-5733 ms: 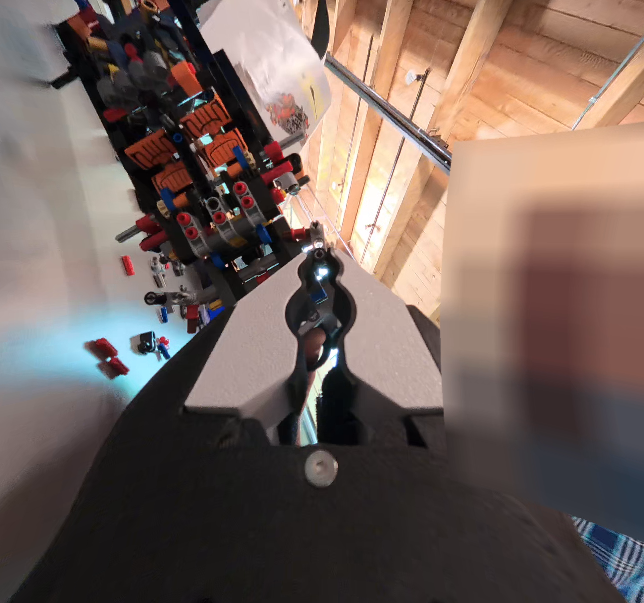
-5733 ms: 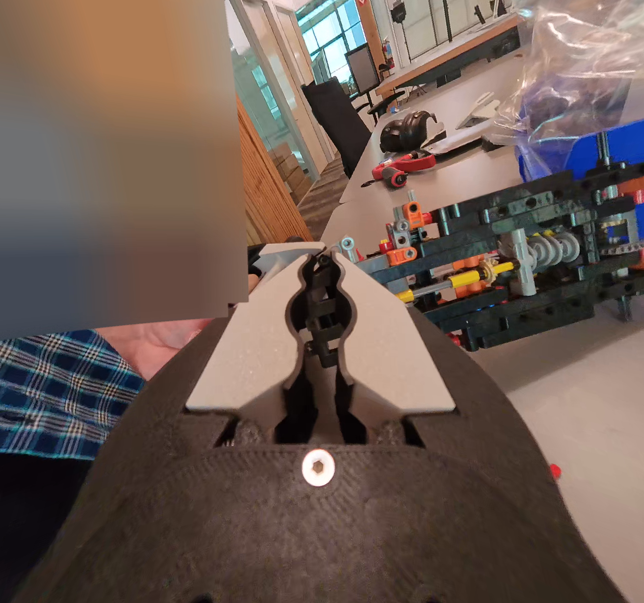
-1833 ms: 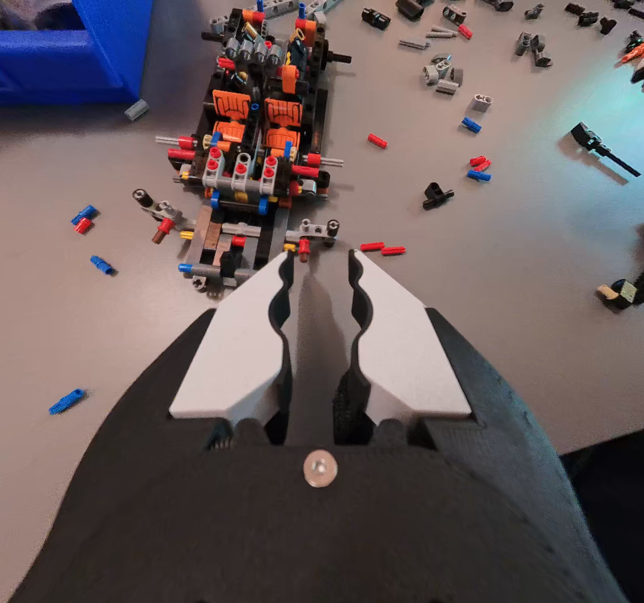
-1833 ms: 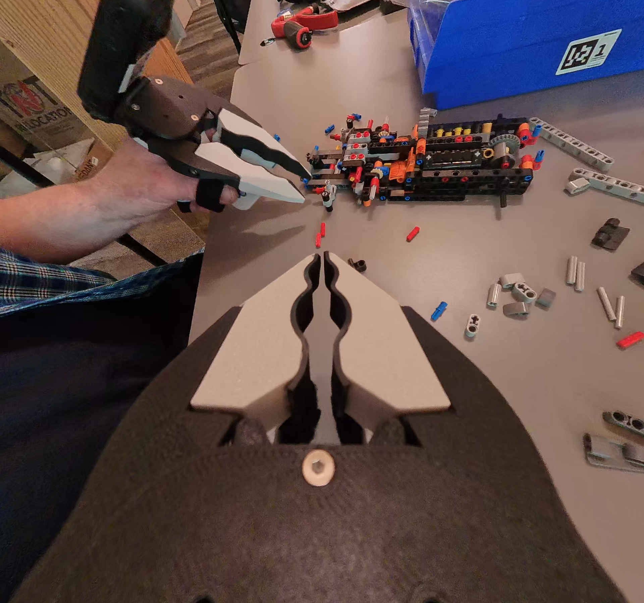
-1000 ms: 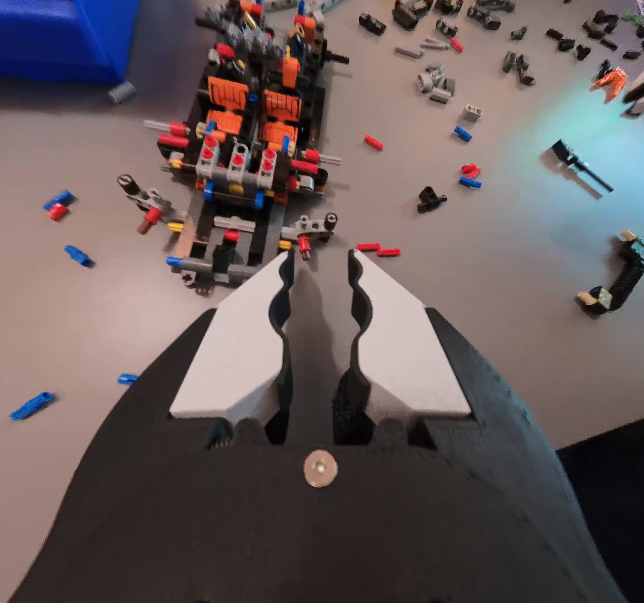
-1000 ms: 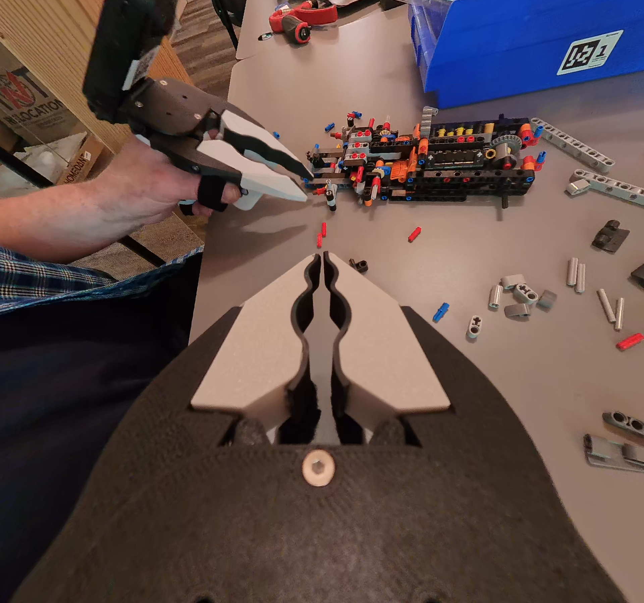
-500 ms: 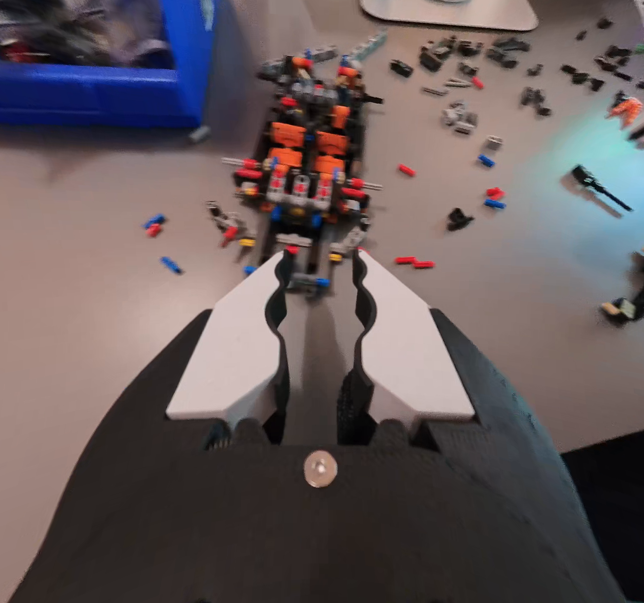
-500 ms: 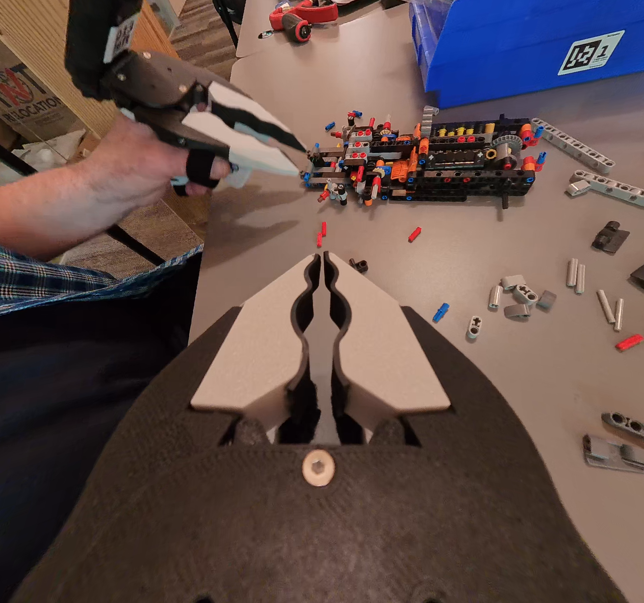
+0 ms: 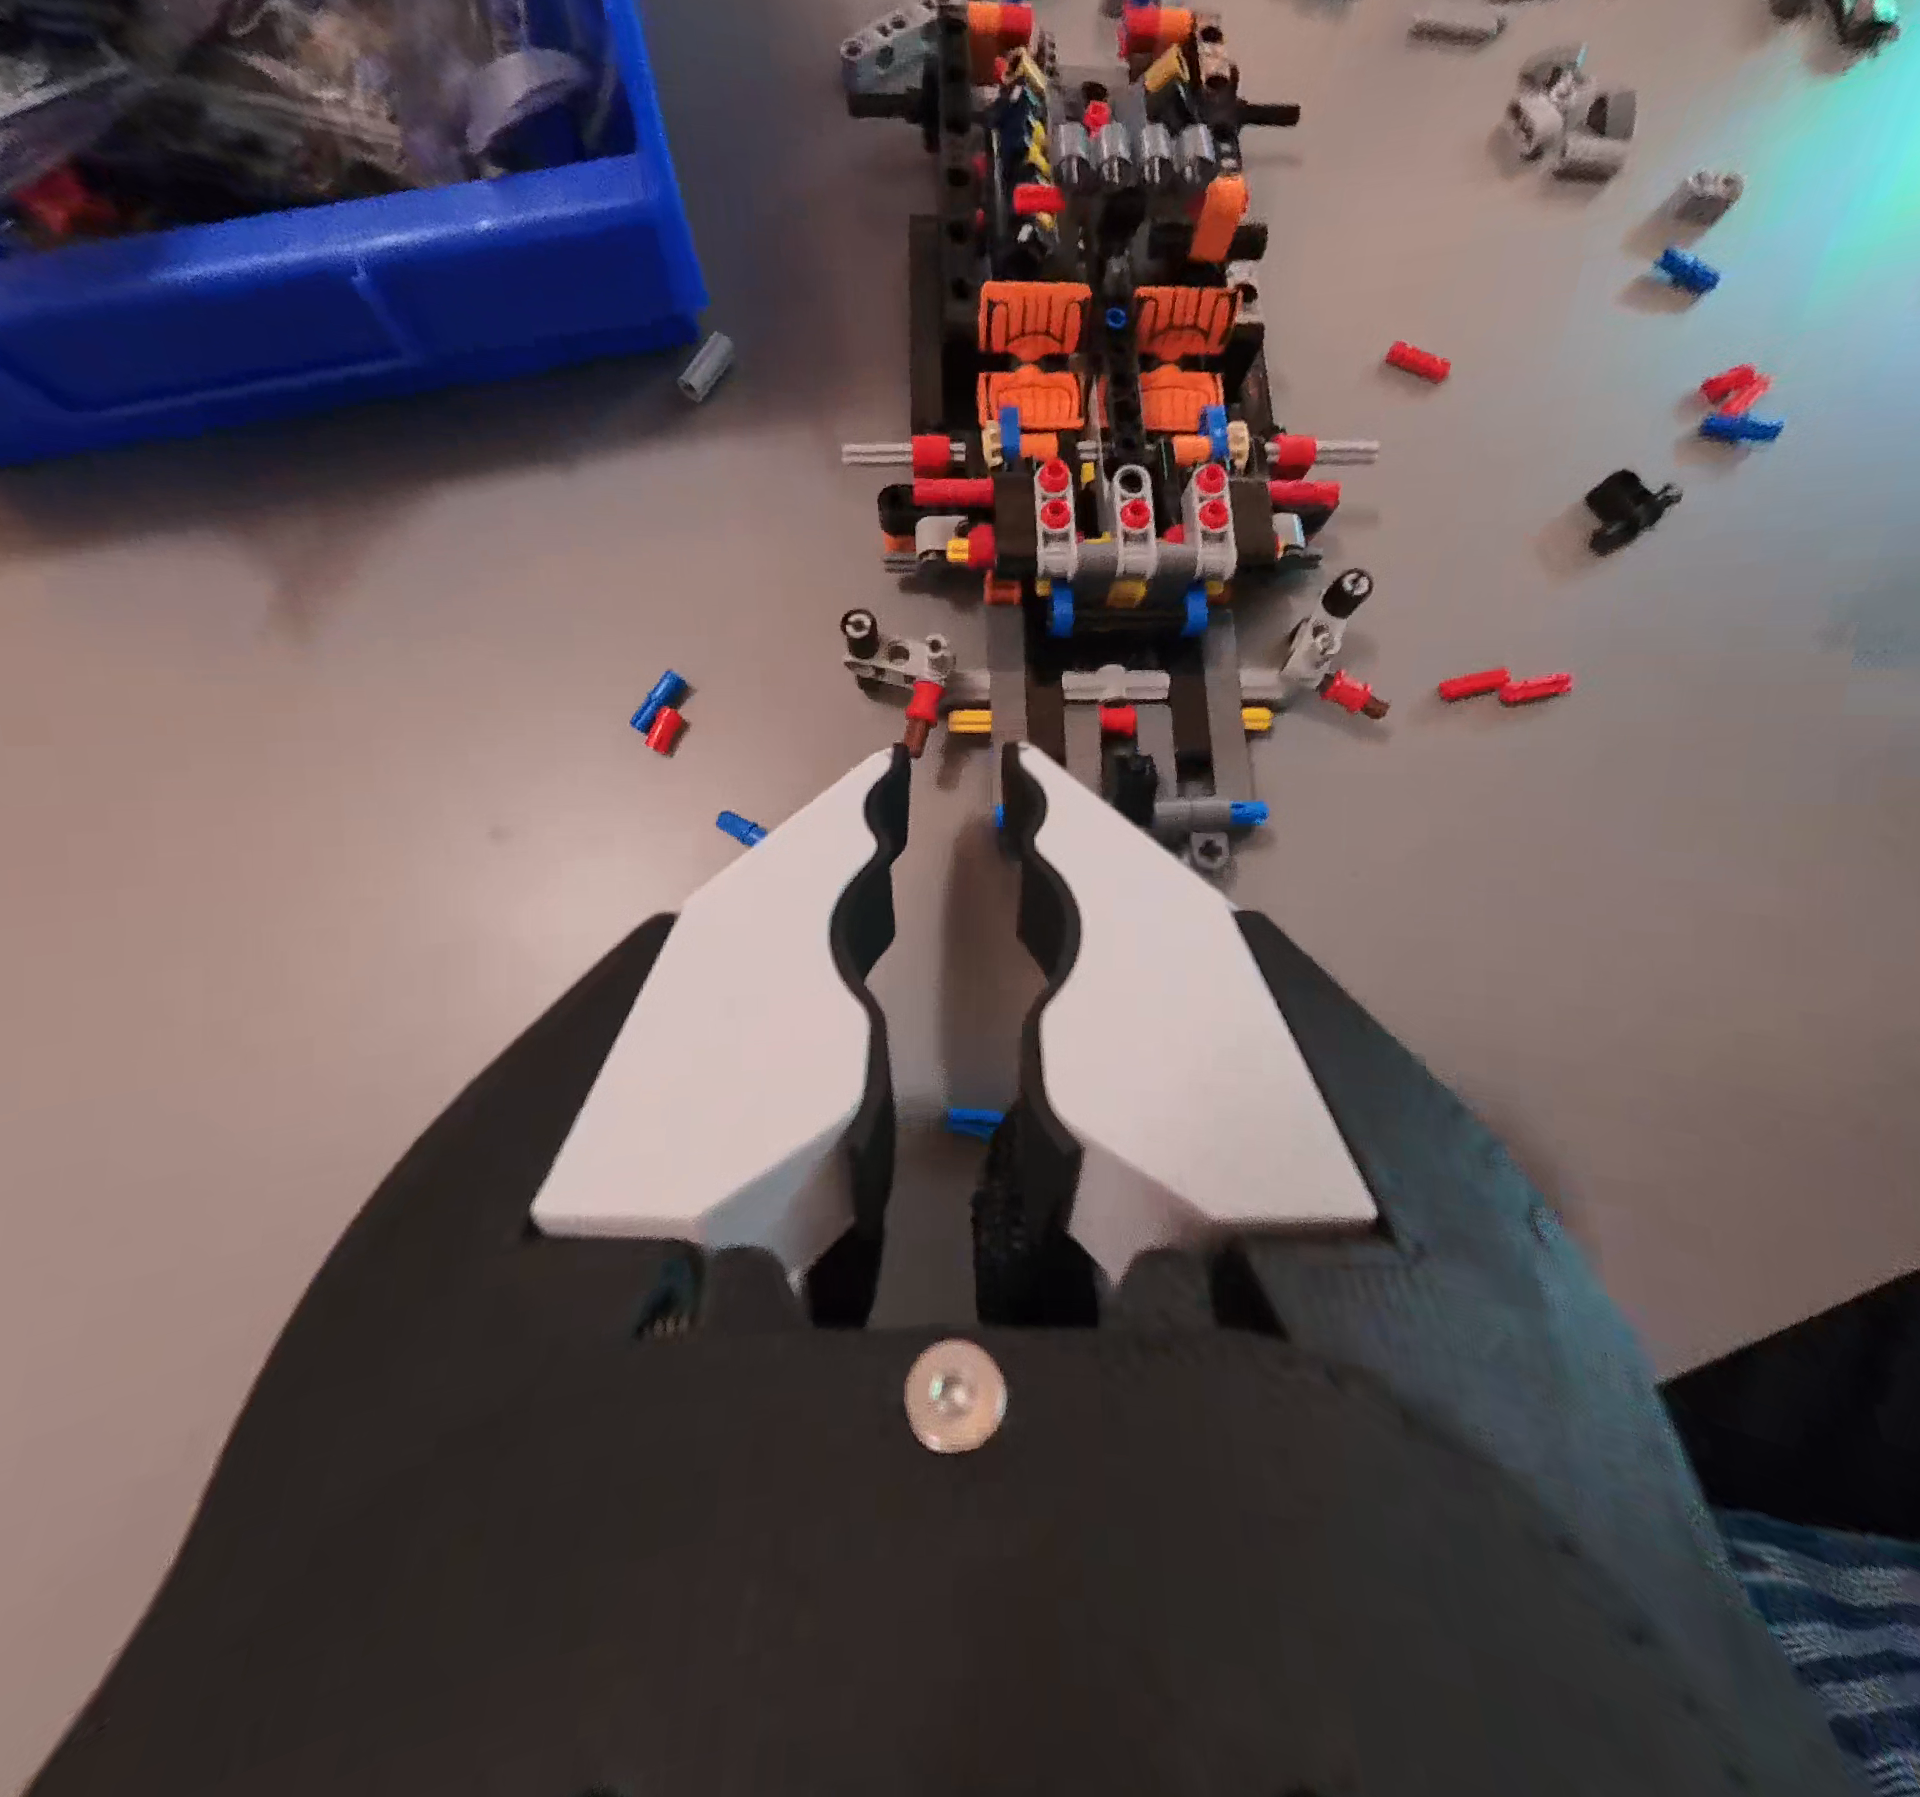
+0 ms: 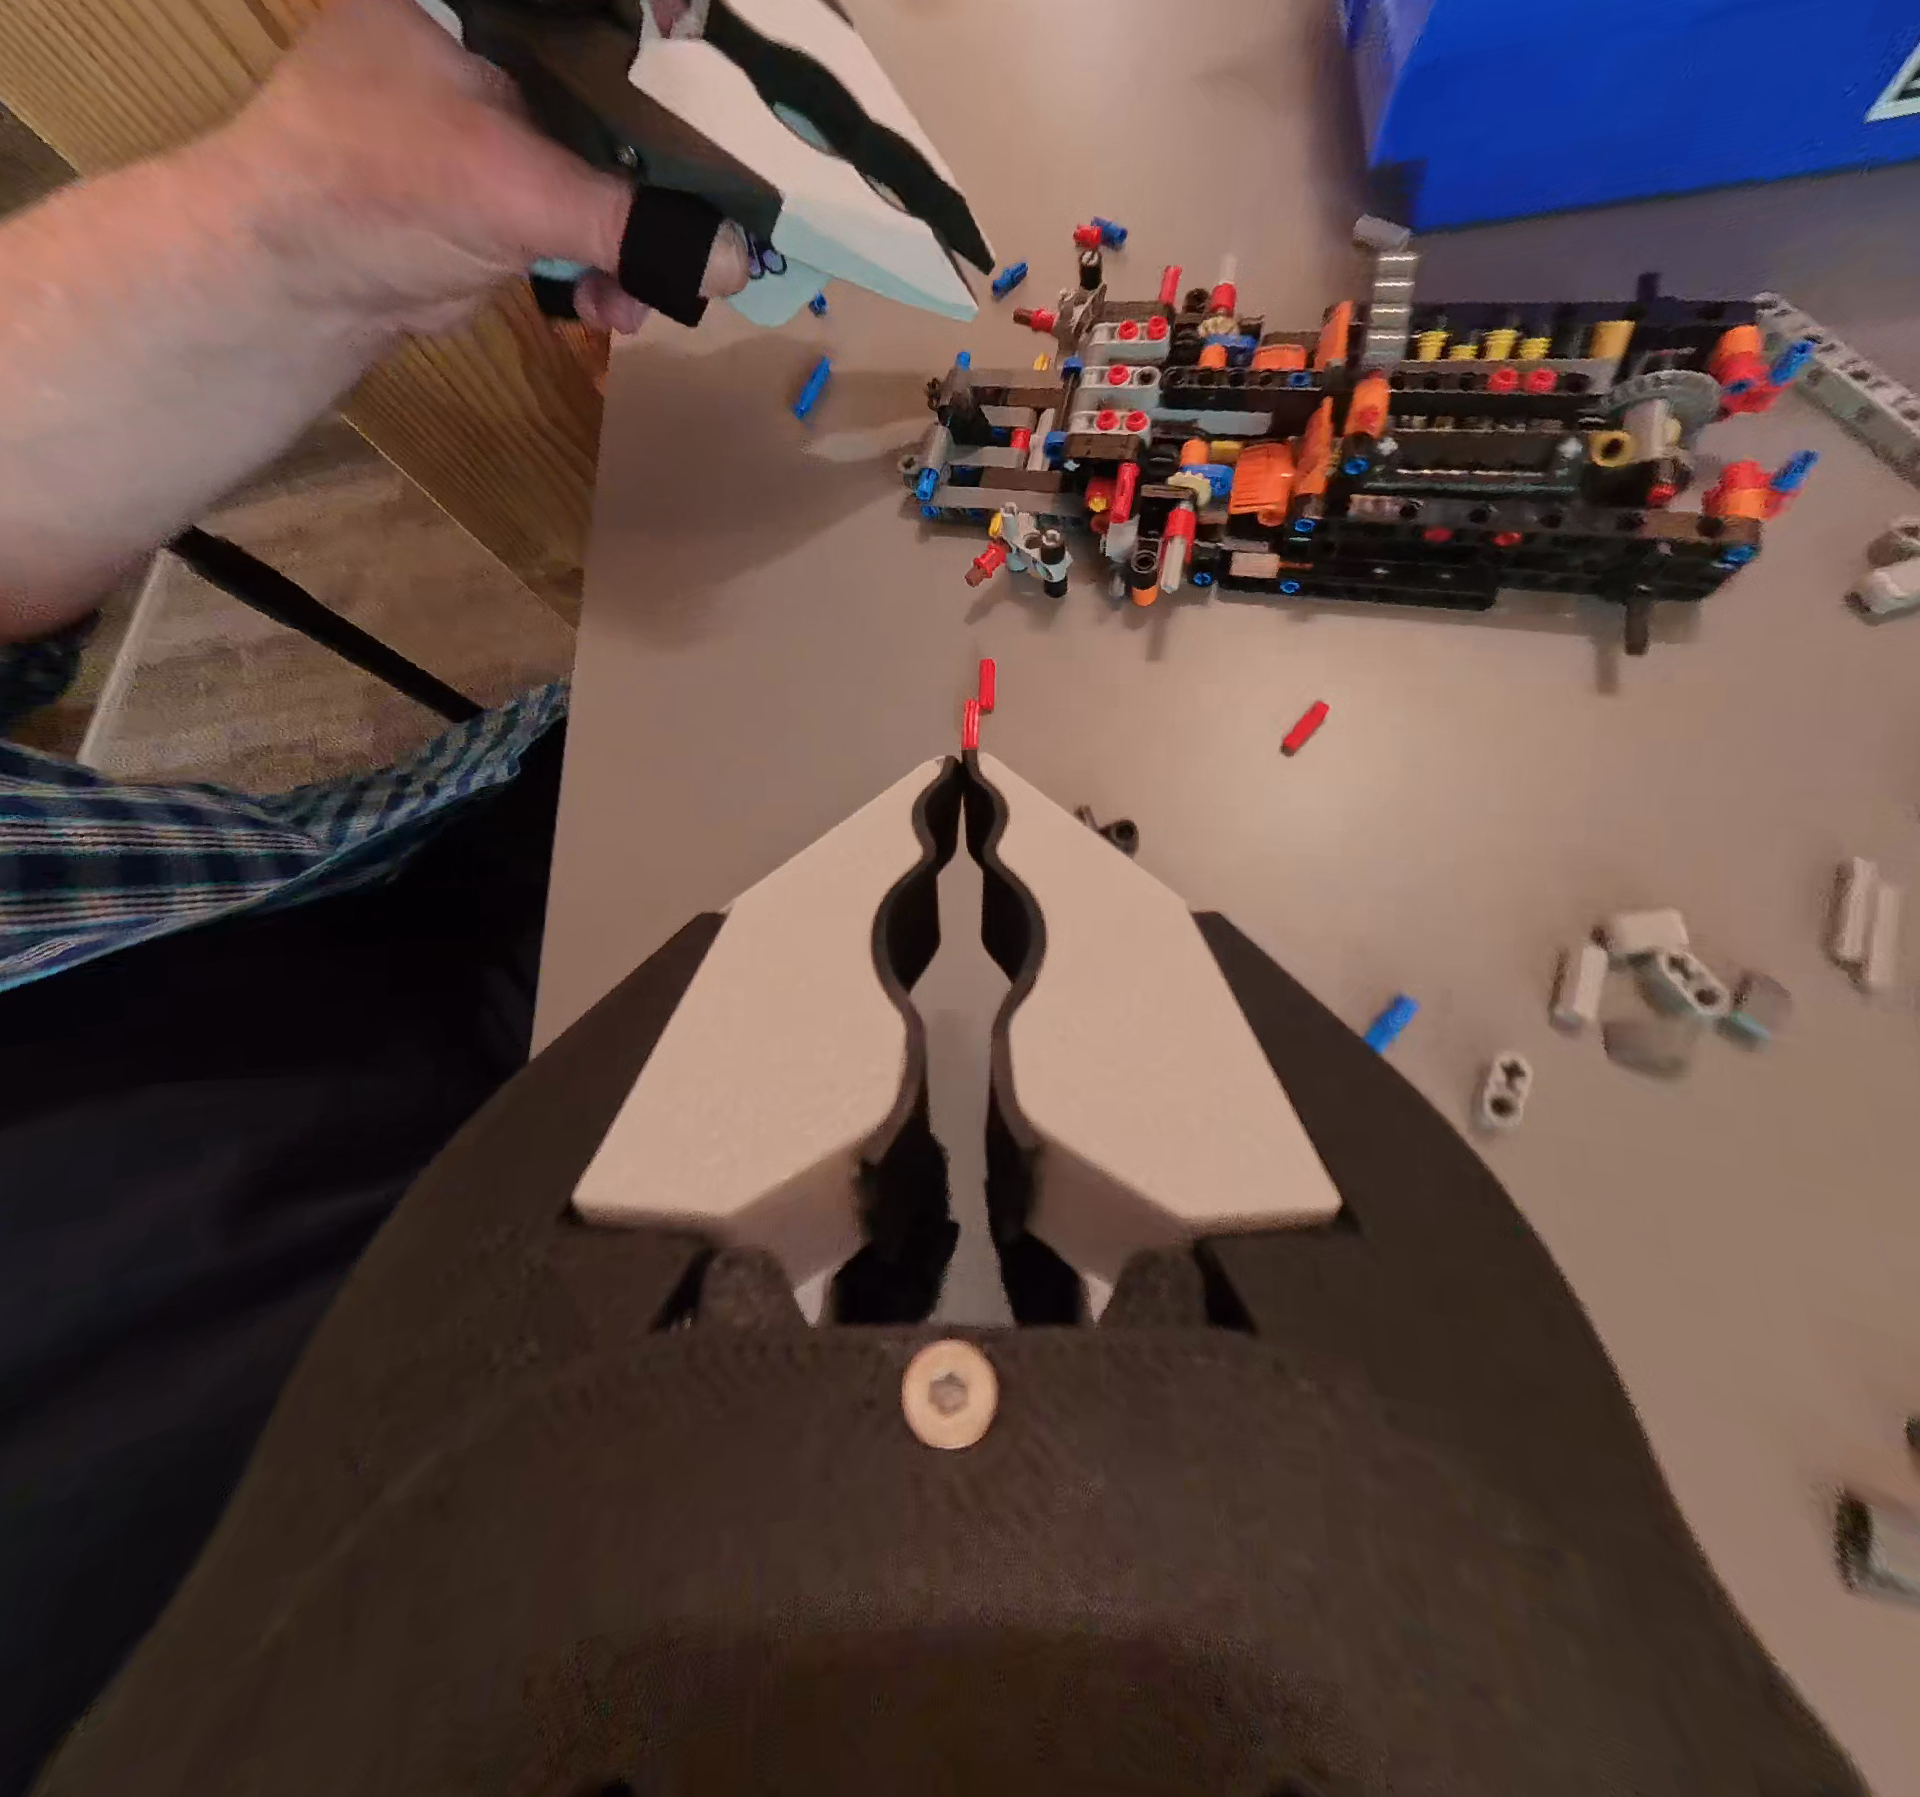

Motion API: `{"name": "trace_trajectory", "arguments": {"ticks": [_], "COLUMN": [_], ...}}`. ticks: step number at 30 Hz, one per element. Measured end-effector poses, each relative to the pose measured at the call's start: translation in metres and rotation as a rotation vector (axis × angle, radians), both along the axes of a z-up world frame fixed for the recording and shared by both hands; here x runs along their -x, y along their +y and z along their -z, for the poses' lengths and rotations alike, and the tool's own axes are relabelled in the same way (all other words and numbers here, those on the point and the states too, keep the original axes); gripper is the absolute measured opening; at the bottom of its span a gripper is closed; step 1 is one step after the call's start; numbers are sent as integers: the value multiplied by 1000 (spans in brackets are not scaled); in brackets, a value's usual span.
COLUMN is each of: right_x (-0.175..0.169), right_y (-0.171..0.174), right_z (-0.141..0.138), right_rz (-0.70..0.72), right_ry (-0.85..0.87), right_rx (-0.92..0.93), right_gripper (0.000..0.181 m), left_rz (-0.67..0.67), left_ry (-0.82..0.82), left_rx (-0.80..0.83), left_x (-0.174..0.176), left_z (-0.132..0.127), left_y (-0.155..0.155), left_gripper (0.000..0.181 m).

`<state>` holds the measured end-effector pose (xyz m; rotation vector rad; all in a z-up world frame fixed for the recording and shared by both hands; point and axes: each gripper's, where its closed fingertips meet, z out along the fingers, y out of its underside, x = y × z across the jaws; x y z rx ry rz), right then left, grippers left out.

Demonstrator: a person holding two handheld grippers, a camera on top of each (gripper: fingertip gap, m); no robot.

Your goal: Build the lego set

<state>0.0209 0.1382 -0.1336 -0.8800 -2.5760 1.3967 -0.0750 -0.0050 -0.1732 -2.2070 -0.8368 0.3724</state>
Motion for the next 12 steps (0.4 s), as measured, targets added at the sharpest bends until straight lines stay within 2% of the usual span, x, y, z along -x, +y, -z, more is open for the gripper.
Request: {"name": "trace_trajectory", "arguments": {"ticks": [1,12], "right_x": [4,42], "right_y": [-7,-50], "right_z": [3,38], "right_rz": [-8,-49], "right_ry": [-1,-67], "right_rx": [-14,-124], "right_gripper": [0,0], "left_rz": [5,182], "left_ry": [-8,-43], "left_rx": [14,33], "left_x": [2,11], "left_z": [3,15], "left_y": [-2,0], "left_gripper": [18,19]}}
